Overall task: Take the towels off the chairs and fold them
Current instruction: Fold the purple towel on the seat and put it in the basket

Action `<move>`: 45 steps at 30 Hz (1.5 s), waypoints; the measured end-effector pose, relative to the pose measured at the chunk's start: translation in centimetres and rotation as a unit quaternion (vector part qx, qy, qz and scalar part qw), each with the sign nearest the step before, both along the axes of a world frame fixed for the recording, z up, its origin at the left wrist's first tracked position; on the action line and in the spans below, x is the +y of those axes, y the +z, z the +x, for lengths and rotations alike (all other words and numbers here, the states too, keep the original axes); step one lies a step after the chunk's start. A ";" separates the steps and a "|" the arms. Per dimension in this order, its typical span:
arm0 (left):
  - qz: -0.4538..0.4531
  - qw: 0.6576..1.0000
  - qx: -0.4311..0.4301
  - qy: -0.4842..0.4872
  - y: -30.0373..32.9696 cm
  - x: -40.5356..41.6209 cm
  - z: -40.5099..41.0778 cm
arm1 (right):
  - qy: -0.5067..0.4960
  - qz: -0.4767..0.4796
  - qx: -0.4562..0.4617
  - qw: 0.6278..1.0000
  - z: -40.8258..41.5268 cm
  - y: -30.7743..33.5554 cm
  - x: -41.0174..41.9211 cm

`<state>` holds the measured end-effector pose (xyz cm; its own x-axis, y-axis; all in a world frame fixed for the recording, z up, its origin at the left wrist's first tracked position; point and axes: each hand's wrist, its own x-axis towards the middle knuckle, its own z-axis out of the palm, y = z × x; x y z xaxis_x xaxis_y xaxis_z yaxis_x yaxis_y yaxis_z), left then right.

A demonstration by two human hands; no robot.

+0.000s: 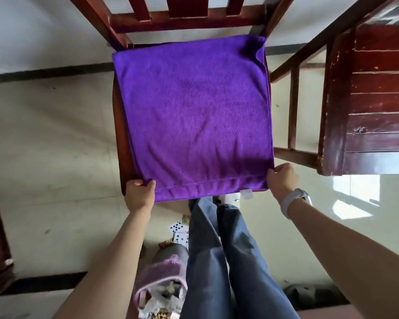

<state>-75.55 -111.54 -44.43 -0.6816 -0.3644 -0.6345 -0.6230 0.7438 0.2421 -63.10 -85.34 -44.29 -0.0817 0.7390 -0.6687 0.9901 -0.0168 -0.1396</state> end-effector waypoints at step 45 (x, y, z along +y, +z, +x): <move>0.217 0.948 -0.002 0.231 1.5 -4.1 3.2 | -0.045 -0.090 0.128 0.987 4.3 0.0 -0.6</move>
